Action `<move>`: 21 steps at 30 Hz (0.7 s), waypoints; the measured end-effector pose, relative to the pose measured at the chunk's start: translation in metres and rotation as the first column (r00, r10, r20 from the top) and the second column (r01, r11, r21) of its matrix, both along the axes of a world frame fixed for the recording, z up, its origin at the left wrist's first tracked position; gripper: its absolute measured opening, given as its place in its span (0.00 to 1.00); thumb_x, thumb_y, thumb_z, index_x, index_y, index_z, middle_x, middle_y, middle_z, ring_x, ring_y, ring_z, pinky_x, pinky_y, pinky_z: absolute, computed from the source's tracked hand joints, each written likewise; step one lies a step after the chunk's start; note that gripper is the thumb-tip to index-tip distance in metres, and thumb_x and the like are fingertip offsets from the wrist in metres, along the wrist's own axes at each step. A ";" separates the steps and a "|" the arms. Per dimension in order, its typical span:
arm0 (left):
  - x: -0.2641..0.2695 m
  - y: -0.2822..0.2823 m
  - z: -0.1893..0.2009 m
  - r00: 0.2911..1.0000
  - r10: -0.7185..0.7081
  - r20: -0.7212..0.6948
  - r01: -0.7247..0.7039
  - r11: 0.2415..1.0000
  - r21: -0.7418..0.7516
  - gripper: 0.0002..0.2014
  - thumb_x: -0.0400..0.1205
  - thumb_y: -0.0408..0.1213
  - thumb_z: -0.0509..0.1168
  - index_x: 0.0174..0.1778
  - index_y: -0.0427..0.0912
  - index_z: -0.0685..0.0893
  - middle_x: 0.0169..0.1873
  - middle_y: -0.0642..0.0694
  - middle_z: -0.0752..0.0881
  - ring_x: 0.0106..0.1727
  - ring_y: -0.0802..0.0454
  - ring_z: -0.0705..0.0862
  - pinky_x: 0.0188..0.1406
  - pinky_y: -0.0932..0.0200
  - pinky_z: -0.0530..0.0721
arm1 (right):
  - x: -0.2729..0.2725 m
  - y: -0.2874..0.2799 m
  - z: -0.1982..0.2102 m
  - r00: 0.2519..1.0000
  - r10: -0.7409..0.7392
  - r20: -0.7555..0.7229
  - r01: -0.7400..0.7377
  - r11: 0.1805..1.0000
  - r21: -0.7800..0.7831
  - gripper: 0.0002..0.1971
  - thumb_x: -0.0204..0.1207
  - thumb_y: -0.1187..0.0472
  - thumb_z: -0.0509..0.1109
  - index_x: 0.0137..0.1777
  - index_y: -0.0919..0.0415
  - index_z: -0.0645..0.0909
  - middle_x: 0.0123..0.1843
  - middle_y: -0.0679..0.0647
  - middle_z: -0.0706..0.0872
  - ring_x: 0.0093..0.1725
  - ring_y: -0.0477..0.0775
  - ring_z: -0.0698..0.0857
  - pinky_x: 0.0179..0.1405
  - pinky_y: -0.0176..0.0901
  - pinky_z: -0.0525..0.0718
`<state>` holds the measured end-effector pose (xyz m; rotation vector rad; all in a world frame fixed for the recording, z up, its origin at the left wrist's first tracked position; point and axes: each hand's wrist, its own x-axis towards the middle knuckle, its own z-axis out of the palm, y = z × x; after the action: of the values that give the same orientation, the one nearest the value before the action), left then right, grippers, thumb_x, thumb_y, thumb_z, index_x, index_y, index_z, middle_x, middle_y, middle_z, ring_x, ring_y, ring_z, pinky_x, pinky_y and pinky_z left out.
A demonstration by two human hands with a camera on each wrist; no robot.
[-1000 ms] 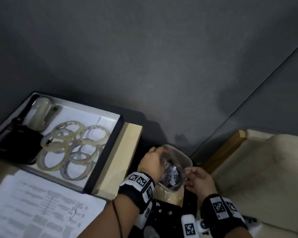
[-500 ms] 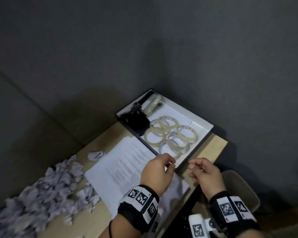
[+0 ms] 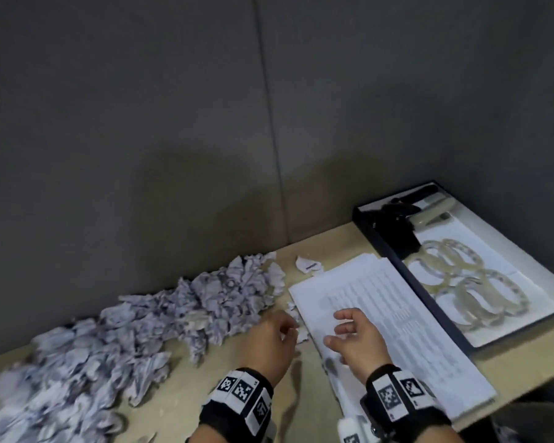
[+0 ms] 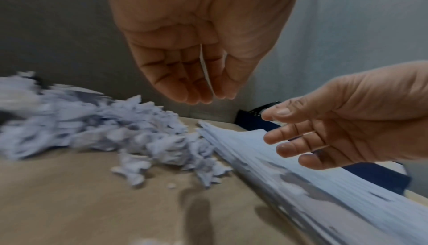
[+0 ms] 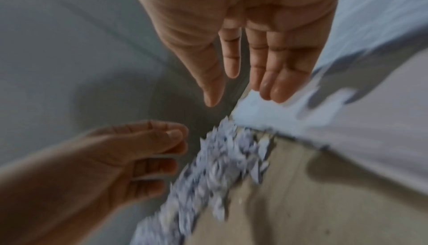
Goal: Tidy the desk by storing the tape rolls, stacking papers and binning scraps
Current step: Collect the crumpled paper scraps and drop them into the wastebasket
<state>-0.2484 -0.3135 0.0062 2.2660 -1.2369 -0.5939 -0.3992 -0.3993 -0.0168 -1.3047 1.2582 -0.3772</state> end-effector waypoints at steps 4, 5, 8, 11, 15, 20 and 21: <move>0.044 0.031 -0.010 0.994 0.101 0.047 -0.103 0.994 0.026 0.08 0.79 0.42 0.65 0.53 0.52 0.83 0.53 0.52 0.82 0.52 0.51 0.83 0.47 0.59 0.81 | 0.052 0.012 -0.007 0.968 0.206 -0.146 -0.222 0.969 -0.107 0.32 0.63 0.60 0.82 0.63 0.44 0.71 0.59 0.53 0.78 0.57 0.55 0.81 0.54 0.42 0.79; 0.053 0.038 -0.012 0.991 0.126 0.054 -0.128 0.991 0.042 0.09 0.79 0.43 0.65 0.54 0.52 0.83 0.55 0.52 0.80 0.54 0.50 0.83 0.48 0.59 0.81 | 0.065 0.013 -0.008 0.946 0.257 -0.198 -0.287 0.946 -0.147 0.36 0.62 0.59 0.82 0.68 0.44 0.69 0.63 0.54 0.76 0.60 0.55 0.79 0.57 0.41 0.78; 0.080 0.055 -0.018 0.977 0.196 0.085 -0.201 0.978 0.058 0.13 0.78 0.44 0.67 0.58 0.51 0.82 0.59 0.49 0.78 0.58 0.47 0.81 0.52 0.58 0.80 | 0.100 0.015 -0.014 0.859 0.381 -0.341 -0.467 0.857 -0.219 0.49 0.59 0.52 0.84 0.78 0.43 0.61 0.73 0.55 0.68 0.70 0.59 0.72 0.68 0.46 0.76; 0.104 0.072 -0.025 0.953 0.280 0.119 -0.292 0.950 0.110 0.19 0.75 0.44 0.69 0.62 0.51 0.80 0.63 0.45 0.75 0.62 0.42 0.77 0.56 0.55 0.78 | 0.130 0.016 -0.017 0.766 0.439 -0.469 -0.581 0.785 -0.214 0.56 0.58 0.48 0.84 0.81 0.37 0.51 0.81 0.55 0.54 0.79 0.64 0.61 0.73 0.54 0.73; 0.135 0.097 -0.034 0.921 0.351 0.171 -0.380 0.907 0.181 0.28 0.73 0.48 0.70 0.69 0.50 0.73 0.68 0.42 0.71 0.68 0.38 0.70 0.65 0.49 0.74 | 0.161 0.016 -0.020 0.572 0.508 -0.644 -0.757 0.630 -0.175 0.61 0.59 0.42 0.82 0.81 0.34 0.38 0.85 0.57 0.38 0.83 0.69 0.49 0.79 0.59 0.62; 0.162 0.125 -0.044 0.825 0.495 0.273 -0.549 0.816 0.182 0.39 0.70 0.57 0.71 0.75 0.49 0.66 0.75 0.41 0.65 0.73 0.36 0.67 0.67 0.42 0.74 | 0.189 0.015 -0.038 0.431 0.542 -0.721 -0.855 0.501 -0.135 0.62 0.60 0.36 0.78 0.78 0.30 0.29 0.83 0.59 0.28 0.82 0.72 0.47 0.76 0.63 0.64; 0.166 0.130 -0.045 0.800 0.526 0.289 -0.583 0.795 0.167 0.40 0.69 0.59 0.71 0.75 0.49 0.66 0.76 0.40 0.64 0.74 0.36 0.66 0.68 0.40 0.73 | 0.194 0.016 -0.041 0.414 0.533 -0.738 -0.868 0.475 -0.143 0.61 0.60 0.35 0.78 0.78 0.30 0.30 0.83 0.60 0.30 0.82 0.73 0.49 0.76 0.63 0.65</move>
<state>-0.0828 -0.1832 -0.0386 2.8028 -0.5263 -0.2715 -0.2050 -0.3834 -0.0578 -2.4703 0.9190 0.4655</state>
